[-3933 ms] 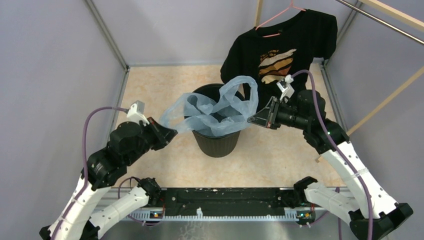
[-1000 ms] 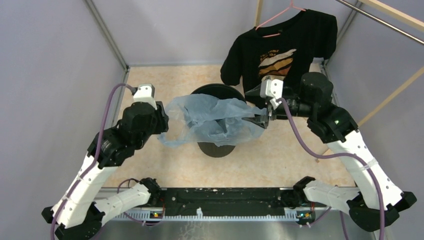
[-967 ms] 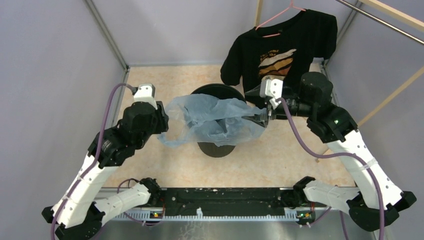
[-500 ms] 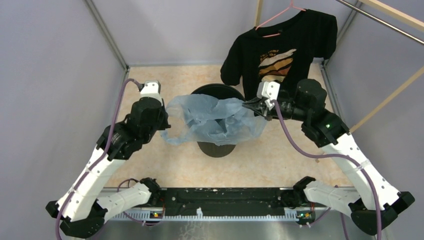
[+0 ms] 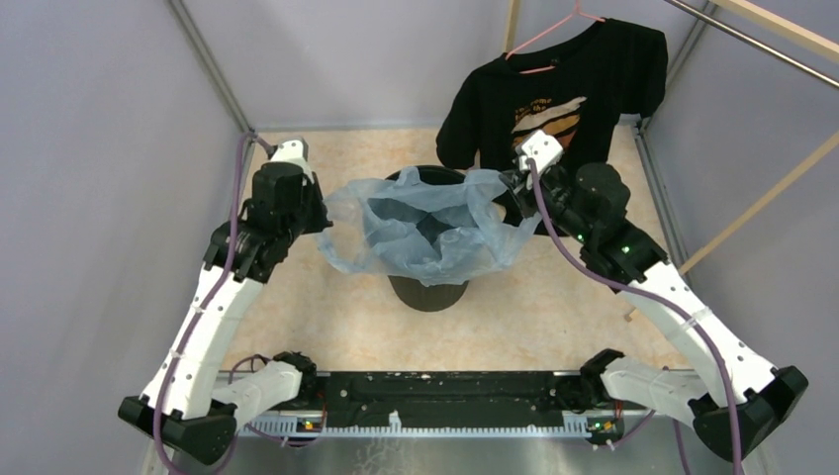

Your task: Put the trash bags into the trash bin

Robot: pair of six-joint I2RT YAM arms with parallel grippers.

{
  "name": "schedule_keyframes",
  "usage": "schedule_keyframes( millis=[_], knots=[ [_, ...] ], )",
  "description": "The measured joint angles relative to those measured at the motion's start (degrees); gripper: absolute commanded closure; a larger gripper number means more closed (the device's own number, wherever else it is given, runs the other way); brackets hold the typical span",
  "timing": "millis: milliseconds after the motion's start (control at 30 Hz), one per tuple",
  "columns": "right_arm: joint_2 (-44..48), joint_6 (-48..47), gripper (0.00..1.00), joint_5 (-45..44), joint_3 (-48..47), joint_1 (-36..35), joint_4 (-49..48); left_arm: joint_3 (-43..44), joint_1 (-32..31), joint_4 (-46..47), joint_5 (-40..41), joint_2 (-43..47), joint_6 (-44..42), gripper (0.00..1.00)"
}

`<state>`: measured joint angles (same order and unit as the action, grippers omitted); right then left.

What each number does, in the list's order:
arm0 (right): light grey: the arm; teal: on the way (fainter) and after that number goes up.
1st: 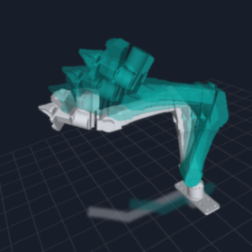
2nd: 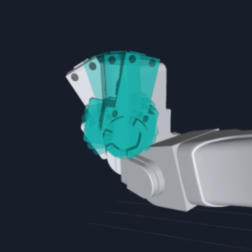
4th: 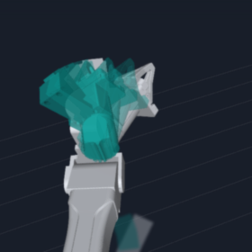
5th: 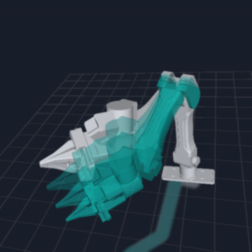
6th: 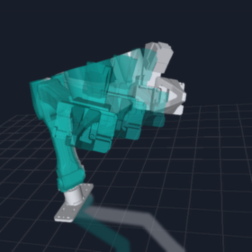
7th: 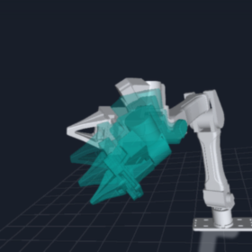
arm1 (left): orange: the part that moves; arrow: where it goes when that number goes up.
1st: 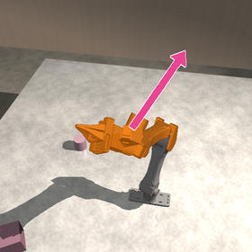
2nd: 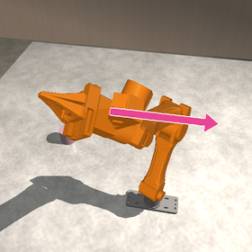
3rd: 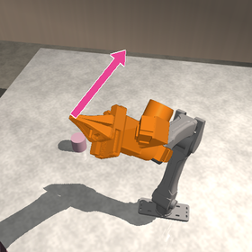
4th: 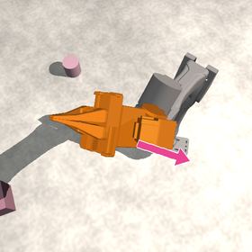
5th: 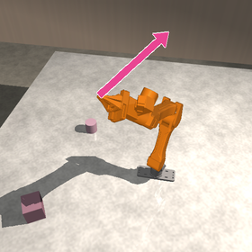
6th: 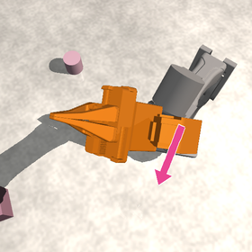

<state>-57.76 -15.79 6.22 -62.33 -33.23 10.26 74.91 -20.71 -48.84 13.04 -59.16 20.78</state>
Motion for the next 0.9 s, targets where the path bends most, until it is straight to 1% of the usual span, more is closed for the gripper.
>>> schedule_keyframes(
  millis=[100, 200, 233, 267, 333, 467, 633, 900],
  knots=[
    [-2.51, 2.69, 1.00, -3.04, -0.04, 0.90, -1.92, -0.50, 2.78, 2.10, -5.05, -1.60, -0.76, 1.00],
    [-5.68, 5.33, 1.00, -3.74, -0.31, 2.91, -2.25, -0.94, 5.11, 3.87, -8.68, -3.43, -1.27, 1.00],
    [-7.02, 6.36, 1.00, -3.52, -0.52, 3.91, -2.43, -1.27, 5.66, 4.48, -9.53, -3.93, -1.38, 0.98],
    [-8.26, 7.19, 1.00, -3.21, -0.72, 4.68, -2.54, -1.81, 6.21, 5.16, -10.54, -4.44, -1.46, 0.94],
    [-9.86, 8.41, 1.00, -2.54, -0.74, 5.46, -2.71, -2.51, 7.06, 5.57, -12.04, -4.76, -1.75, 0.92],
    [-12.13, 9.97, 1.00, -1.36, -0.79, 5.77, -4.04, -2.78, 8.63, 6.43, -14.10, -4.87, -2.82, 0.91],
    [-15.02, 11.17, 1.00, -0.28, -1.60, 6.27, -6.03, -2.78, 9.16, 8.57, -16.37, -6.27, -3.80, 0.85],
    [-20.11, 12.50, 1.00, 0.57, -2.62, 7.54, -8.87, -2.51, 10.27, 9.88, -18.40, -8.85, -4.52, 0.88]
  ],
)
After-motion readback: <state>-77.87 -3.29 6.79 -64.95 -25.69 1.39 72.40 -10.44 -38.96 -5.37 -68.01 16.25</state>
